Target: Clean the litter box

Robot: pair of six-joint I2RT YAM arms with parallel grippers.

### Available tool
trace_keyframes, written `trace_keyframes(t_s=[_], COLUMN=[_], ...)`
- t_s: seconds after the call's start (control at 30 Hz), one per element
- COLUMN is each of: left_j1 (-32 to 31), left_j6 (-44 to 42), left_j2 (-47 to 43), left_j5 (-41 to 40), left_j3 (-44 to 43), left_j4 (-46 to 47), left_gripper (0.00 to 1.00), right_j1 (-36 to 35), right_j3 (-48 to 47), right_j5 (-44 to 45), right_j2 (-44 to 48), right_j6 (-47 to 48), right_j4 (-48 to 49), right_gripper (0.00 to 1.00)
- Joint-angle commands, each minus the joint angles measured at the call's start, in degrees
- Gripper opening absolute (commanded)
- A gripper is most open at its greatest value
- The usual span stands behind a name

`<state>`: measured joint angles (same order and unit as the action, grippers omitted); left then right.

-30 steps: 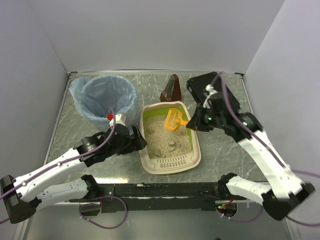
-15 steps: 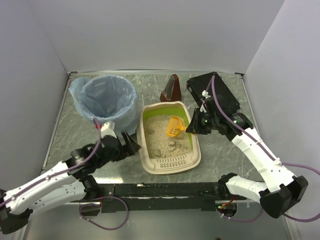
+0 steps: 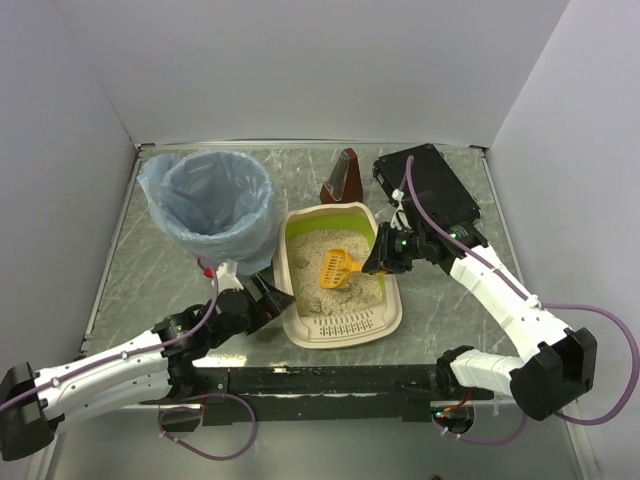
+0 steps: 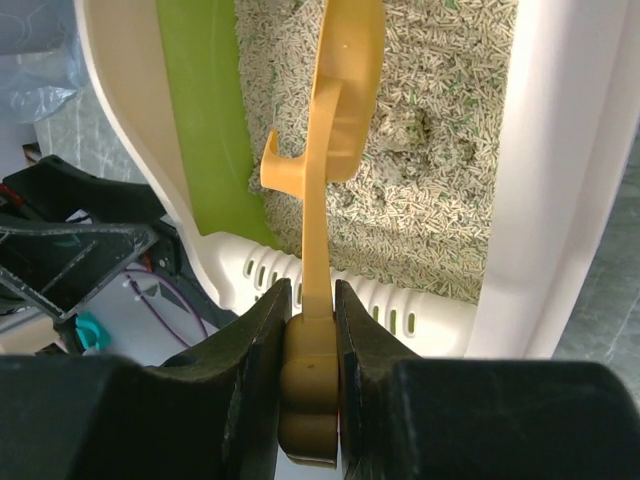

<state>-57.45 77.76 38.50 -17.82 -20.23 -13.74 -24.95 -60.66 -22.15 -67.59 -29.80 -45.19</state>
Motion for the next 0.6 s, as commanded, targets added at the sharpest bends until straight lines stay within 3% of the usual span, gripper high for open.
trace_keyframes(t_s=[0.0,0.17,0.27,0.3,0.4,0.57], left_j1=[1.98,10.06,13.22,14.02,15.87,21.74], left_j6=[-3.54,-8.58,-3.42,0.43,1.6,1.24], left_j2=[2.45,1.94,-0.35,-0.79,-2.29,1.82], left_j5=[-5.11,-3.46,-5.64,-7.9,-12.56,-12.33], left_j3=[-2.17,-4.83,-4.03,-4.2,-4.91,-6.31], left_j4=[4.52,-5.59,-12.51,-19.59,-26.05,-27.2], left_gripper=[0.97,0.97,0.97,0.97,0.97,0.97], right_j1=[1.48,2.71,3.33,3.42,3.77,4.12], right_j3=[2.3,4.5,4.41,4.41,4.5,3.62], right_j5=[-3.16,-2.72,-2.81,-2.9,-2.55,-3.86], right_j2=[1.23,1.85,1.85,2.02,1.85,0.01], right_j6=[-0.69,-0.96,-0.61,-0.52,-0.52,0.53], right_j4=[2.55,3.35,3.35,3.61,4.49,4.58], right_gripper=[0.0,0.0,0.0,0.0,0.0,0.0])
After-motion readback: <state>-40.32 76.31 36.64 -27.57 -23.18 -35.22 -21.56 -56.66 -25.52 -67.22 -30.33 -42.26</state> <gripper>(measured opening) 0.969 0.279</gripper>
